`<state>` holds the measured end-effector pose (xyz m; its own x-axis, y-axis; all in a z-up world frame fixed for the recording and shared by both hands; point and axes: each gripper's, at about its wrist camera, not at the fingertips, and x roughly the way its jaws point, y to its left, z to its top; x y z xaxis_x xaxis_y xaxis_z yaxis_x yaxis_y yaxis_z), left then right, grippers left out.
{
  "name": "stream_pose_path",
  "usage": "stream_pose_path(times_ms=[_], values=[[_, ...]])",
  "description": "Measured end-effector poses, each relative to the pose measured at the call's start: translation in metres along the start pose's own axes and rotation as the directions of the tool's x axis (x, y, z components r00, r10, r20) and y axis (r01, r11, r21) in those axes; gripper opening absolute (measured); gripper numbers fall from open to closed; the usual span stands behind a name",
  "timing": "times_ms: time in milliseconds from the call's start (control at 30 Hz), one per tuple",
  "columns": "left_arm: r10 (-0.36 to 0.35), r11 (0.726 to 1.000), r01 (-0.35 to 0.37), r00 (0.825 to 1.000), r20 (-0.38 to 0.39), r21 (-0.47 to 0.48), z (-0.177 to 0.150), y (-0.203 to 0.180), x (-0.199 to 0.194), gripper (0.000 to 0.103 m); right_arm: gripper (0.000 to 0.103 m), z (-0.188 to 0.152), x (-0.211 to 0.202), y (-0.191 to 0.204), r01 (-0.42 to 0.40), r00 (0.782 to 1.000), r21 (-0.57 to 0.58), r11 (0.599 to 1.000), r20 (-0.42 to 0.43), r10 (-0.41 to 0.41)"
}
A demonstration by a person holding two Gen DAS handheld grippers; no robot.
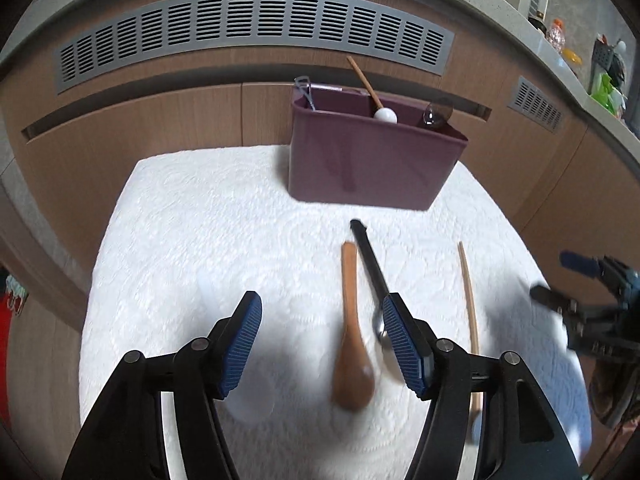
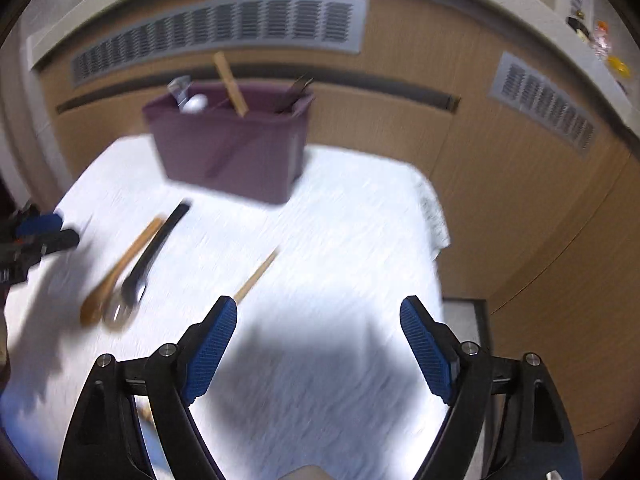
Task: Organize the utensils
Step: 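Grasp the white plastic spoon with the left gripper while the right grasps the second wooden chopstick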
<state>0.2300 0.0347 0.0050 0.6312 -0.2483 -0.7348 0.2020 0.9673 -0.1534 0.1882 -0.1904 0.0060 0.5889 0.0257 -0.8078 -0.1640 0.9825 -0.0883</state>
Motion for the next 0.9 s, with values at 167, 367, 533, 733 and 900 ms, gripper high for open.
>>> stream_pose_path(times_ms=[167,367,533,733,900], values=[[0.019,1.000,-0.019,1.000,-0.021,-0.004,-0.014,0.010,-0.008,0.070,0.081,-0.031,-0.016,0.037,-0.215,0.976,-0.181,0.960,-0.083,0.203],[0.021,0.999,-0.023,0.998,-0.055,-0.032,-0.031,0.018,-0.005,0.071,0.080,-0.048,-0.018,0.068,-0.239,0.970,-0.282,0.929,-0.110,0.216],[0.030,0.998,-0.033,0.998,-0.054,-0.050,-0.040,0.021,-0.007,0.071,0.055,-0.016,0.017,0.041,-0.118,0.988,-0.020,0.993,-0.104,0.115],[0.063,0.995,-0.066,0.997,-0.032,-0.076,-0.043,0.040,-0.018,0.071,0.053,0.012,0.059,0.032,-0.017,0.993,0.134,0.991,-0.113,0.032],[0.099,0.988,-0.104,0.994,-0.046,-0.113,-0.048,0.067,-0.020,0.073,0.046,0.026,0.080,0.043,0.007,0.991,0.130,0.991,-0.133,0.010]])
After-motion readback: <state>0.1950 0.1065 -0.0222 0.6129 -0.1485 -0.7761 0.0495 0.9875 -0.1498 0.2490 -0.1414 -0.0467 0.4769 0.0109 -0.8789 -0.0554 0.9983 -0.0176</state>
